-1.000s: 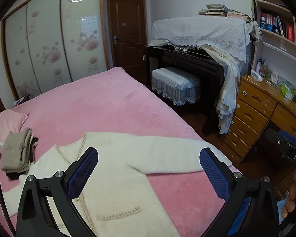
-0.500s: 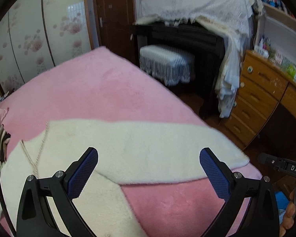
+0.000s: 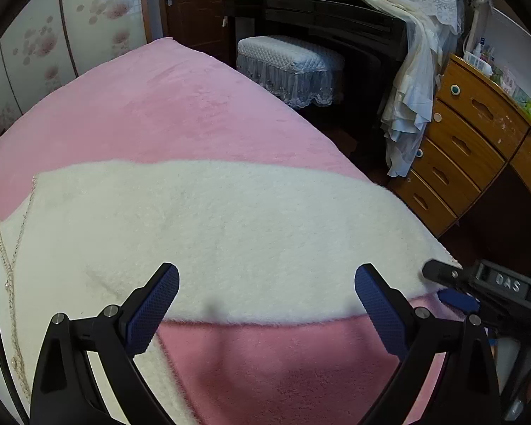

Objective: Fold large clothes

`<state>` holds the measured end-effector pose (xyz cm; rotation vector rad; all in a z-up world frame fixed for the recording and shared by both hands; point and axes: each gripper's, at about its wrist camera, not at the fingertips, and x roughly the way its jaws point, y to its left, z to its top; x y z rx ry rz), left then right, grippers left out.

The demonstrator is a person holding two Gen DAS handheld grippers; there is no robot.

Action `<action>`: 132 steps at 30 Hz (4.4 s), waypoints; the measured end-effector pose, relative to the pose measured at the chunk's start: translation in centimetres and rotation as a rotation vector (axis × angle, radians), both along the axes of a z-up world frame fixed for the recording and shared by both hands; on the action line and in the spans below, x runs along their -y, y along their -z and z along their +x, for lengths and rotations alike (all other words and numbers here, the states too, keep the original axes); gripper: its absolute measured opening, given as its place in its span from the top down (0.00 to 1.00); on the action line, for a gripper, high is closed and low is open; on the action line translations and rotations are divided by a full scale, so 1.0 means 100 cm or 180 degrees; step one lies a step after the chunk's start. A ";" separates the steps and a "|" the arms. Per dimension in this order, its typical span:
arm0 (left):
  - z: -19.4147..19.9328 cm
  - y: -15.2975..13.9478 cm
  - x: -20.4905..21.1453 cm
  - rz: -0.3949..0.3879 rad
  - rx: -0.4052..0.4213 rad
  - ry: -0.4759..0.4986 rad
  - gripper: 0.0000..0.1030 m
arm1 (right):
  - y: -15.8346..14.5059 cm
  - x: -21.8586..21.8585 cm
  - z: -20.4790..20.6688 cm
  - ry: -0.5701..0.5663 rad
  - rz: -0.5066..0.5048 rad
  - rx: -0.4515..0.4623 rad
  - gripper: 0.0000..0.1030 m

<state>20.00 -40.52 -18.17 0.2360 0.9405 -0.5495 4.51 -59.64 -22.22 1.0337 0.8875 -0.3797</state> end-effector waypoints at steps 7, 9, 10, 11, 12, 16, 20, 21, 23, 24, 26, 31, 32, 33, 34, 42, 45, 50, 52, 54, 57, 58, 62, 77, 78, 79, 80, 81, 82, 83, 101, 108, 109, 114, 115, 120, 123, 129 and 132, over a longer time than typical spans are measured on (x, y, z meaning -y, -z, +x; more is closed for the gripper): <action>-0.008 -0.017 -0.008 -0.0025 0.0034 0.0049 0.04 | 0.003 0.008 0.018 0.0074 -0.0245 -0.0138 0.75; -0.008 -0.022 -0.012 -0.0010 0.0038 0.0047 0.04 | -0.003 0.008 0.017 0.0112 -0.0336 -0.0088 0.86; -0.009 -0.024 -0.016 0.0006 0.0039 0.0051 0.04 | -0.009 0.006 0.014 0.0132 -0.0395 -0.0014 0.87; -0.010 -0.027 -0.019 0.0025 0.0038 0.0062 0.04 | -0.020 0.002 0.011 0.0136 -0.0491 0.0071 0.89; -0.010 -0.030 -0.023 0.0055 0.0039 0.0073 0.04 | -0.030 -0.003 0.011 0.0126 -0.0585 0.0135 0.90; -0.005 -0.044 -0.054 0.0087 -0.0004 0.0034 0.04 | -0.081 -0.032 0.017 -0.0087 -0.0994 0.0455 0.91; 0.003 -0.060 -0.102 0.0074 -0.0065 -0.0070 0.04 | -0.133 -0.086 0.039 -0.0524 -0.1345 0.0776 0.92; 0.005 -0.064 -0.118 0.0092 -0.0025 -0.0119 0.04 | -0.142 -0.100 0.046 -0.0637 -0.1416 0.0834 0.92; 0.010 -0.071 -0.152 0.0114 0.0075 -0.0255 0.04 | -0.154 -0.135 0.061 -0.0907 -0.1557 0.0944 0.92; 0.013 -0.073 -0.170 0.0116 0.0109 -0.0351 0.04 | -0.157 -0.147 0.067 -0.1001 -0.1598 0.0974 0.91; 0.022 -0.074 -0.206 0.0100 0.0093 -0.0495 0.04 | -0.156 -0.179 0.083 -0.1251 -0.1679 0.1013 0.91; 0.038 -0.060 -0.276 0.0064 -0.0028 -0.0869 0.04 | -0.121 -0.249 0.124 -0.1848 -0.1682 0.0888 0.92; 0.039 -0.056 -0.281 0.0050 -0.0079 -0.0914 0.04 | -0.108 -0.261 0.133 -0.1962 -0.1693 0.0808 0.91; 0.042 -0.050 -0.289 0.0032 -0.0140 -0.0952 0.04 | -0.096 -0.269 0.139 -0.2047 -0.1682 0.0733 0.91; 0.044 -0.045 -0.294 0.0026 -0.0189 -0.0977 0.04 | -0.083 -0.277 0.145 -0.2140 -0.1640 0.0667 0.88; 0.046 -0.004 -0.284 -0.0167 -0.0535 -0.0831 0.04 | -0.024 -0.292 0.159 -0.2344 -0.1418 0.0221 0.78; 0.052 0.006 -0.282 -0.0379 -0.0751 -0.0743 0.04 | -0.036 -0.281 0.145 -0.2341 -0.1337 0.0320 0.67; 0.061 0.019 -0.267 -0.0898 -0.1155 -0.0590 0.13 | -0.049 -0.283 0.126 -0.2370 -0.1516 0.0374 0.62; 0.066 0.026 -0.259 -0.1025 -0.1296 -0.0594 0.16 | -0.052 -0.277 0.115 -0.2357 -0.1560 0.0376 0.62; 0.070 0.033 -0.250 -0.1061 -0.1414 -0.0616 0.19 | -0.053 -0.271 0.108 -0.2330 -0.1564 0.0371 0.62; 0.074 0.045 -0.235 -0.1050 -0.1507 -0.0621 0.35 | -0.051 -0.259 0.093 -0.2268 -0.1489 0.0365 0.62; 0.075 0.047 -0.231 -0.1039 -0.1519 -0.0635 0.47 | -0.050 -0.256 0.089 -0.2250 -0.1471 0.0363 0.62; 0.081 0.055 -0.216 -0.0954 -0.1544 -0.0730 0.66 | -0.044 -0.246 0.080 -0.2186 -0.1487 0.0297 0.62; 0.082 -0.122 -0.181 -0.0982 -0.0137 -0.0709 0.86 | -0.026 -0.218 0.092 -0.1894 -0.1344 0.0184 0.62; 0.086 -0.134 -0.184 -0.0974 -0.0052 -0.0731 0.86 | -0.027 -0.219 0.098 -0.1887 -0.1347 0.0196 0.62; 0.090 -0.144 -0.186 -0.0964 0.0030 -0.0764 0.86 | -0.027 -0.222 0.104 -0.1870 -0.1352 0.0208 0.62; 0.096 -0.154 -0.191 -0.0949 0.0093 -0.0811 0.86 | -0.028 -0.225 0.112 -0.1854 -0.1351 0.0224 0.62; 0.100 -0.161 -0.198 -0.0922 0.0155 -0.0890 0.86 | -0.029 -0.227 0.117 -0.1847 -0.1353 0.0235 0.62; 0.112 -0.166 -0.208 -0.0905 0.0189 -0.0940 0.86 | -0.029 -0.231 0.124 -0.1843 -0.1356 0.0246 0.62; 0.113 -0.166 -0.222 -0.0870 0.0236 -0.0999 0.86 | -0.030 -0.235 0.129 -0.1847 -0.1360 0.0253 0.62; 0.104 -0.030 -0.417 -0.0521 0.0005 -0.2068 0.85 | -0.027 -0.316 0.178 -0.2307 -0.2799 0.0005 0.87; 0.070 0.058 -0.433 -0.0368 -0.0454 -0.2067 0.84 | -0.013 -0.326 0.177 -0.2432 -0.3319 -0.0309 0.85; 0.067 0.061 -0.433 -0.0359 -0.0434 -0.2059 0.84 | -0.011 -0.327 0.177 -0.2454 -0.3350 -0.0369 0.82; 0.061 0.059 -0.435 -0.0424 -0.0506 -0.1985 0.69 | -0.011 -0.319 0.169 -0.2539 -0.3251 -0.0497 0.71; 0.061 0.055 -0.436 -0.0455 -0.0553 -0.1945 0.61 | -0.013 -0.316 0.165 -0.2569 -0.3173 -0.0477 0.71; 0.061 0.028 -0.446 -0.0530 -0.0490 -0.1882 0.43 | -0.044 -0.280 0.144 -0.2729 -0.2332 -0.0051 0.71; 0.074 0.018 -0.454 -0.0530 -0.0424 -0.1922 0.40 | -0.063 -0.258 0.140 -0.2672 -0.1894 0.0211 0.67; 0.116 0.023 -0.449 -0.0416 -0.0469 -0.2071 0.40 | -0.077 -0.230 0.167 -0.2252 -0.1496 0.0390 0.59; 0.125 0.021 -0.429 -0.0370 -0.0348 -0.1977 0.50 | -0.070 -0.246 0.186 -0.2353 -0.1521 0.0440 0.59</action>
